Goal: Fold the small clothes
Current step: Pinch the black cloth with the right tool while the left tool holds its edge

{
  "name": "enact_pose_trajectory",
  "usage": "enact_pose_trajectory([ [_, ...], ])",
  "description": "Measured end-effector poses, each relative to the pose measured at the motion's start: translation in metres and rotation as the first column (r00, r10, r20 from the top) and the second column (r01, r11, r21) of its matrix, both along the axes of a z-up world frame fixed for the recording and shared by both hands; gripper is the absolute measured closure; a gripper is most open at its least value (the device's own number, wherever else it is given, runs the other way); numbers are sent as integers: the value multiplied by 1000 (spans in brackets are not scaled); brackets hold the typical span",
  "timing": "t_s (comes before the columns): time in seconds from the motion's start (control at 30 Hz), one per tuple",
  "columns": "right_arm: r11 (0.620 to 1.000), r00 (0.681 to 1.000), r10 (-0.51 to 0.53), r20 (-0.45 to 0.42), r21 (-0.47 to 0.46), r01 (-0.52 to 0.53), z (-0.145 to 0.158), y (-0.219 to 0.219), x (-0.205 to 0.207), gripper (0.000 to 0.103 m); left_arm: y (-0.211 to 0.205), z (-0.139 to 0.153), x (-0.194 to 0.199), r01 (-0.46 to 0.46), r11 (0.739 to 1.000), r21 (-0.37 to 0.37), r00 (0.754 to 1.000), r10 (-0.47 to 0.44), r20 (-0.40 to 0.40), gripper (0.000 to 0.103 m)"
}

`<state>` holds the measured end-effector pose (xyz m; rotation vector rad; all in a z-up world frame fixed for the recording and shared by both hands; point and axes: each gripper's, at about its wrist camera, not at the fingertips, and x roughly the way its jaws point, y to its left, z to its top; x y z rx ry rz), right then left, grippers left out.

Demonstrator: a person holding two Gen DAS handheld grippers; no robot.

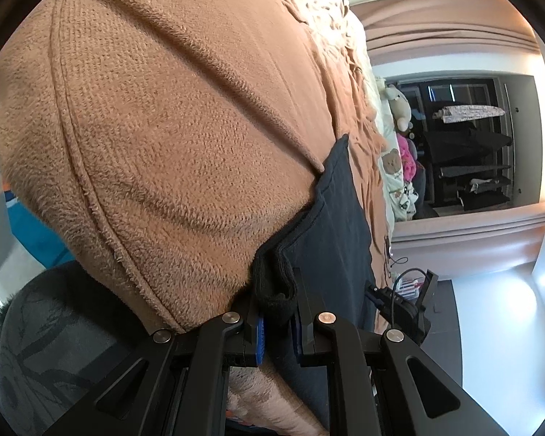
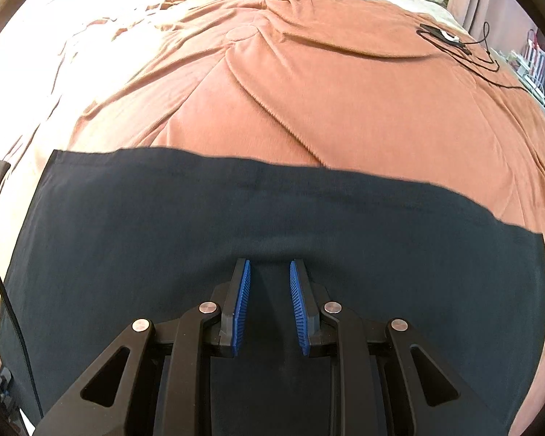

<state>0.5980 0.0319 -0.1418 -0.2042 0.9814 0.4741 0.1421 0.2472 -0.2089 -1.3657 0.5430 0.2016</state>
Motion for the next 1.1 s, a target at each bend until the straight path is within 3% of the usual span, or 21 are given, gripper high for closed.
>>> enact_pose_trajectory([
  [0.5, 999, 999, -37, -15, 9, 38, 8, 12, 57, 83, 2, 2, 3, 27, 1000, -9, 1000, -27, 13, 94],
  [0.6, 998, 999, -45, 5, 31, 45, 22, 7, 50, 83, 5, 7, 6, 46, 999, 4, 999, -46, 20, 95],
  [0.77, 996, 999, -46, 18, 78, 44, 42, -13, 26, 83, 7, 16, 10, 88, 996, 13, 990, -89, 109, 95],
  [1.1, 985, 998, -2, -55, 175, 11, 40, -51, -33, 83, 11, 49, 28, 155, 987, 35, 963, -159, 218, 95],
])
